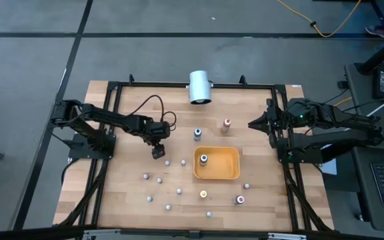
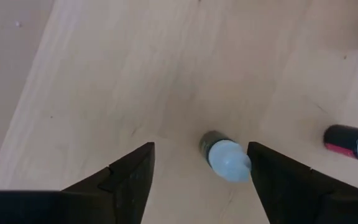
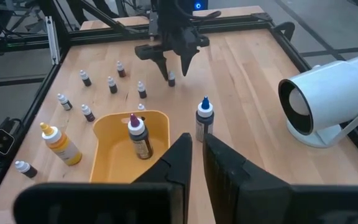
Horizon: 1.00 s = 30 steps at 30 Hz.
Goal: Pick & Place food coloring
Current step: Put the small green food coloring bottle into the yellow bin
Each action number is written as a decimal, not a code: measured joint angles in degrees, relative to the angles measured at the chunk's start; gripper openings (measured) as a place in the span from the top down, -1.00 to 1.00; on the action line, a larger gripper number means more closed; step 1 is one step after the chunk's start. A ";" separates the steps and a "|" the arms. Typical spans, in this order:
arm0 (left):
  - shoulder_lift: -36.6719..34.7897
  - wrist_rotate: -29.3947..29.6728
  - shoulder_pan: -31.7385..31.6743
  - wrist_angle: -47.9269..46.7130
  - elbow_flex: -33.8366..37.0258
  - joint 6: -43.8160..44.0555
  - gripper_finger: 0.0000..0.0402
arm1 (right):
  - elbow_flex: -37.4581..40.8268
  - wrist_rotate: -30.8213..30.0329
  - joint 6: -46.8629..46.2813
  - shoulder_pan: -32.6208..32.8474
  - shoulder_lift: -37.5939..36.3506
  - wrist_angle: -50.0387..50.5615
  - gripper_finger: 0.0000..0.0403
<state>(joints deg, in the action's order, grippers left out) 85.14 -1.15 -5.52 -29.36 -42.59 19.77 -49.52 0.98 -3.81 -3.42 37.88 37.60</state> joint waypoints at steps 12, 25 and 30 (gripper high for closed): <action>0.04 -3.27 -0.24 0.10 0.00 1.09 0.41 | 0.00 0.02 0.02 0.00 0.01 0.02 0.78; -0.19 -5.07 -0.22 -0.63 -4.72 3.24 0.71 | 0.00 0.10 1.18 0.00 0.01 0.04 0.78; -0.20 -5.46 -0.15 -8.18 -14.41 2.10 0.71 | 0.00 0.10 1.25 0.00 -0.01 0.08 0.78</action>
<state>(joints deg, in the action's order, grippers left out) 84.95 -6.61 -5.67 -37.55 -56.99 21.87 -49.52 1.08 -2.56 -3.42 37.87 37.69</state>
